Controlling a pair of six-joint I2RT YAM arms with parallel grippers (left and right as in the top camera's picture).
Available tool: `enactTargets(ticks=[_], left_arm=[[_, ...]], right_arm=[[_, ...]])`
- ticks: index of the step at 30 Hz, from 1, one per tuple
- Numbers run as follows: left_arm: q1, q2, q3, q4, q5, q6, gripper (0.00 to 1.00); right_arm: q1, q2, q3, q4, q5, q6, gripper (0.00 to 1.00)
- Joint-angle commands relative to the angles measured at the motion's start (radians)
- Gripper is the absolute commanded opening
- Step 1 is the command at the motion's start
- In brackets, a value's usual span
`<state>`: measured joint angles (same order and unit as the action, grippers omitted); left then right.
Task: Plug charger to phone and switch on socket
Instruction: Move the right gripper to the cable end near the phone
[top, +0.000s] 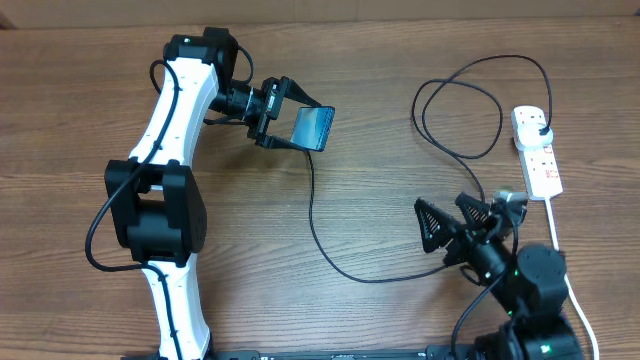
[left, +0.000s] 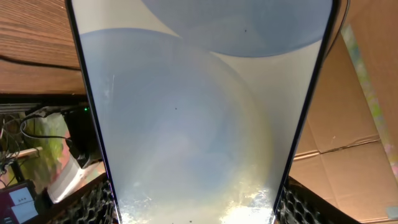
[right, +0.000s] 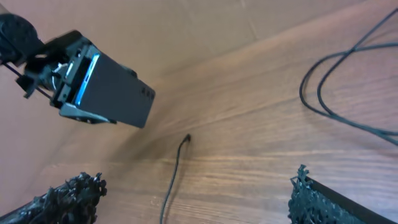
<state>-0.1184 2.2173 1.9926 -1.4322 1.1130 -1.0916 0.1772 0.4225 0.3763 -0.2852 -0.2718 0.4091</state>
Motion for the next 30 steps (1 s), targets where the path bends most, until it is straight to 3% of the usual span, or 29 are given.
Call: enactTargets(ticks=[1, 7, 11, 14, 17, 24, 30], left_arm=[[-0.007, -0.001, 0.034, 0.000, 0.027, 0.023, 0.52], [-0.016, -0.001, 0.034, 0.000, -0.066, 0.022, 0.52], [-0.040, -0.001, 0.034, 0.000, -0.188, 0.010, 0.50], [-0.064, -0.001, 0.034, 0.000, -0.300, -0.016, 0.49], [-0.092, -0.001, 0.034, 0.000, -0.407, -0.044, 0.49], [-0.153, -0.001, 0.034, 0.000, -0.602, -0.139, 0.47], [-0.194, -0.001, 0.034, 0.020, -0.630, -0.181, 0.48]], right_arm=[[-0.005, 0.107, 0.163, -0.068, -0.034, -0.025, 1.00], [-0.005, 0.343, 0.437, -0.262, -0.192, -0.192, 1.00], [-0.005, 0.453, 0.486, -0.264, -0.233, -0.196, 1.00], [-0.005, 0.521, 0.486, -0.244, -0.247, -0.123, 1.00], [-0.005, 0.618, 0.485, -0.240, -0.280, 0.069, 1.00], [0.043, 0.818, 0.485, -0.185, -0.322, 0.121, 0.94], [0.137, 0.905, 0.485, -0.066, -0.301, 0.241, 0.86]])
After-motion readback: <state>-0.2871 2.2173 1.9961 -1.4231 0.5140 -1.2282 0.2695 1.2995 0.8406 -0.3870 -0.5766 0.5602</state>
